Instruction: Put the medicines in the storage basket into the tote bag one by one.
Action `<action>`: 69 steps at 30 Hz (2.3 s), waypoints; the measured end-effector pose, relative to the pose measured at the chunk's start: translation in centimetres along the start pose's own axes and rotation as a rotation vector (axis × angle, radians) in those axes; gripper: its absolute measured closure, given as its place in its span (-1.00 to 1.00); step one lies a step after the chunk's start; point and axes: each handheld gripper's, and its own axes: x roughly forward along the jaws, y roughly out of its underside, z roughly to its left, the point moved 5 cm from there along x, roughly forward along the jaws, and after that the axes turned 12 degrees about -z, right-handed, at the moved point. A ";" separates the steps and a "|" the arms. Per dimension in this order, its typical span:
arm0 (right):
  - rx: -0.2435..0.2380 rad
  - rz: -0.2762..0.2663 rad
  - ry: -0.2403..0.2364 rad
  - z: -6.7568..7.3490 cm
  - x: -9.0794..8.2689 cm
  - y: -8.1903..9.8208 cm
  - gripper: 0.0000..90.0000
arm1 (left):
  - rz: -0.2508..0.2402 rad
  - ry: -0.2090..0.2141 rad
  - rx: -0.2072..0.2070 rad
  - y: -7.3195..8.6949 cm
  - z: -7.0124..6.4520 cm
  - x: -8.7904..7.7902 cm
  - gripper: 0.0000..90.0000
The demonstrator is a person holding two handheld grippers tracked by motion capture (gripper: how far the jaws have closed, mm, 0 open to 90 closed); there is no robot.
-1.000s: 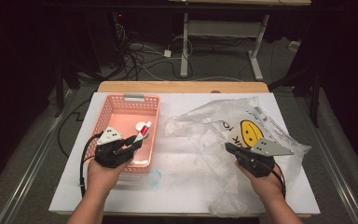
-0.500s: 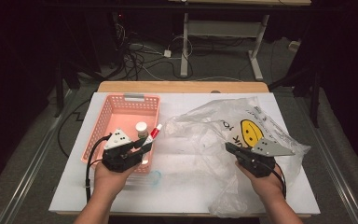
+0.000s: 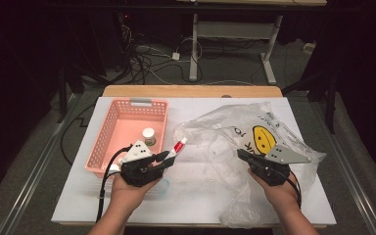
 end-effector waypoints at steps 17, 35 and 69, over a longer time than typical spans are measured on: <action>0.000 -0.010 -0.001 0.0 -0.2 -0.2 1.00 | 0.082 0.063 0.047 1.9 -3.0 3.0 0.51; 0.000 -0.017 0.000 0.0 -0.3 -0.3 1.00 | 0.145 0.096 0.064 4.5 -4.3 5.4 0.50; -0.007 -0.056 -0.017 1.6 -0.7 -1.8 1.00 | 0.157 0.073 0.064 3.9 -4.8 10.3 0.50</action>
